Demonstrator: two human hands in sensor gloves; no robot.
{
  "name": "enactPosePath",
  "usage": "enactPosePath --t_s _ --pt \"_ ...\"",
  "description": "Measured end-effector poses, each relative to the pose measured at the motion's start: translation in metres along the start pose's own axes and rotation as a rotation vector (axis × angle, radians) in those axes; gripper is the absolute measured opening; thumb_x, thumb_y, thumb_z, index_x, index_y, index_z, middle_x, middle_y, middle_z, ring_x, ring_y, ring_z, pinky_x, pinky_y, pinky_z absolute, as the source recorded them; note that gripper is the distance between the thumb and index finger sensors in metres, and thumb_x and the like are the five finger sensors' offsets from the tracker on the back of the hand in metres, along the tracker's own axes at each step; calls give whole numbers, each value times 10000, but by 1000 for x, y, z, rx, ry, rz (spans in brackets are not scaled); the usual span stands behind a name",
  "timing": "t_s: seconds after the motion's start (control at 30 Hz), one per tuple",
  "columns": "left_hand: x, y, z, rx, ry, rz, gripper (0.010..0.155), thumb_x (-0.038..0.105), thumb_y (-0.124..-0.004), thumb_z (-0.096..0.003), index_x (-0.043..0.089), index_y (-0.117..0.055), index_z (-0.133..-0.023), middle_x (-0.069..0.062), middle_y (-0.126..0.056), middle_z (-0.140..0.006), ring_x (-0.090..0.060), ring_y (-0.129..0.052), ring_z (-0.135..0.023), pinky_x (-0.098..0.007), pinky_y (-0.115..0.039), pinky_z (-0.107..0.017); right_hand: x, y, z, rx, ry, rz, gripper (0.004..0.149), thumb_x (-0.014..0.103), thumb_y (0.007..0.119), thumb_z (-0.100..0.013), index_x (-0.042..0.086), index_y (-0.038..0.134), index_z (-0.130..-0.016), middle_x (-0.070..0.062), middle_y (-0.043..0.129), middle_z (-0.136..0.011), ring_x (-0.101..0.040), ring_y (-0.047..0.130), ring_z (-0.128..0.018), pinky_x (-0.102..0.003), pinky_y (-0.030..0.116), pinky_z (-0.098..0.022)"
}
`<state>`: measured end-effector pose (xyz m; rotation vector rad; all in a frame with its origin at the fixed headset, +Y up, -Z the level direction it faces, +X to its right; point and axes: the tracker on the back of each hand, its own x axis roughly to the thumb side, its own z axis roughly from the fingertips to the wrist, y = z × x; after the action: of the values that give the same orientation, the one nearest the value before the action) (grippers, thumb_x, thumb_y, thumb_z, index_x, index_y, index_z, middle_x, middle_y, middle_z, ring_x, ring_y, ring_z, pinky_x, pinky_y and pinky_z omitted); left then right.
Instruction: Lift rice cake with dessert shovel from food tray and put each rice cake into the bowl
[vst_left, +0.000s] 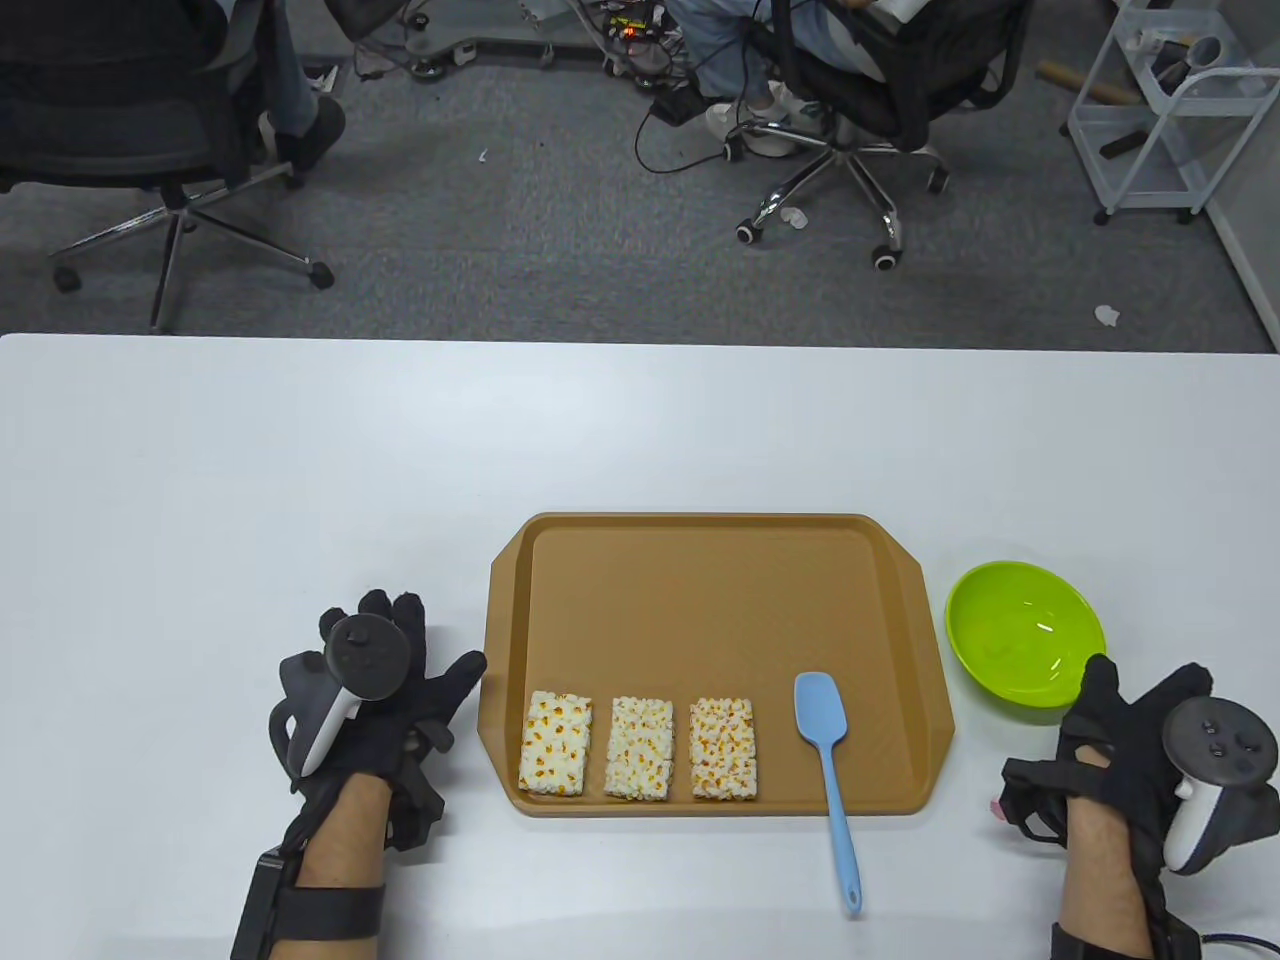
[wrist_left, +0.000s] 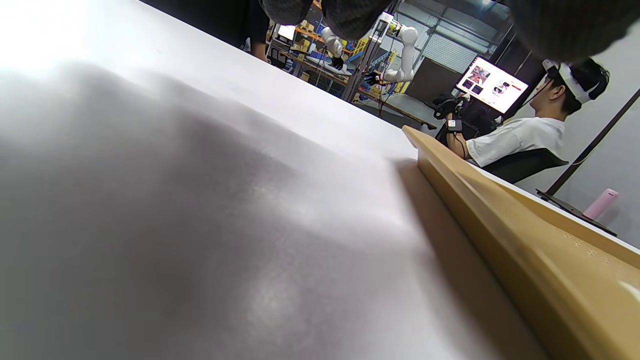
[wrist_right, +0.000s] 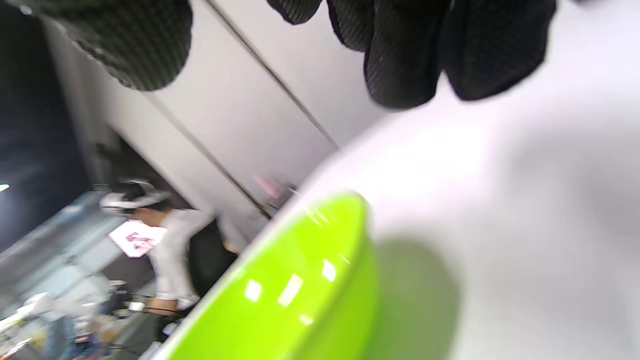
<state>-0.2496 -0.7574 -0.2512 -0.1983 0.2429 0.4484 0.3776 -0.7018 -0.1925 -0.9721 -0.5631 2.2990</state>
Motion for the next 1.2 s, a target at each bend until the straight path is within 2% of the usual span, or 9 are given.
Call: enactPosePath --t_s 0.07,0.2,0.3,0.43,0.53,0.63,0.73,0.83,1.2 --pt "0 0 0 4 3 1 925 739 -707 -367 272 -378 -1095 -74 -250 -1225 -452 -131 -1088 -711 -195 -734 14 -1 13 26 -154 -22 791 576 696 -360 154 489 -997 -210 406 -1058 -446 693 -893 -579 673 -612" --pt "-1 0 0 7 12 0 925 737 -708 -367 271 -381 -1095 -77 -255 -1225 -453 -131 -1088 -710 -195 -735 47 29 53 402 -478 -74 604 535 793 -331 202 822 -834 -151 690 -983 -387 851 -773 -564 756 -547" --pt "0 1 0 7 11 -4 922 735 -710 -368 269 -384 -1094 -79 -254 -1225 -454 -130 -1087 -710 -194 -735 66 54 85 592 -678 159 534 528 818 -319 217 898 -746 -105 781 -898 -337 905 -672 -521 809 -474" --pt "-1 3 2 23 6 5 919 734 -710 -367 269 -393 -1094 -78 -261 -1224 -453 -136 -1089 -710 -197 -736 71 79 125 760 -727 543 561 559 822 -304 184 917 -710 -97 804 -858 -323 915 -629 -501 825 -434" --pt "-1 4 3 30 7 7 915 732 -711 -368 270 -397 -1093 -78 -262 -1225 -453 -137 -1088 -710 -198 -735 71 77 136 719 -711 655 587 602 808 -301 205 885 -727 -95 806 -828 -306 917 -586 -475 838 -399" --pt "-1 4 3 26 8 7 916 732 -712 -367 267 -401 -1093 -79 -264 -1225 -454 -139 -1089 -710 -198 -736 70 74 143 667 -688 710 680 626 800 -299 232 792 -854 -88 870 -765 -270 985 -466 -436 880 -309" --pt "-1 2 1 17 13 -3 913 733 -710 -368 269 -405 -1093 -79 -265 -1225 -455 -144 -1089 -710 -201 -736 68 76 142 664 -660 739 748 652 775 -302 201 740 -898 -35 1045 -533 -176 1107 -197 -347 951 -110" --pt "-1 1 1 7 17 -3 911 732 -710 -369 268 -408 -1092 -81 -264 -1224 -456 -147 -1089 -710 -202 -735 65 82 144 717 -628 694 757 634 792 -299 153 743 -881 -47 1101 -421 -195 1149 -94 -344 972 -50" --pt "0 -1 1 -3 18 -12 910 731 -708 -370 266 -411 -1093 -85 -269 -1223 -462 -163 -1089 -713 -213 -734 60 92 144 819 -566 624 680 479 846 -343 90 707 -882 -50 1081 -412 -180 1154 -116 -362 977 -107"
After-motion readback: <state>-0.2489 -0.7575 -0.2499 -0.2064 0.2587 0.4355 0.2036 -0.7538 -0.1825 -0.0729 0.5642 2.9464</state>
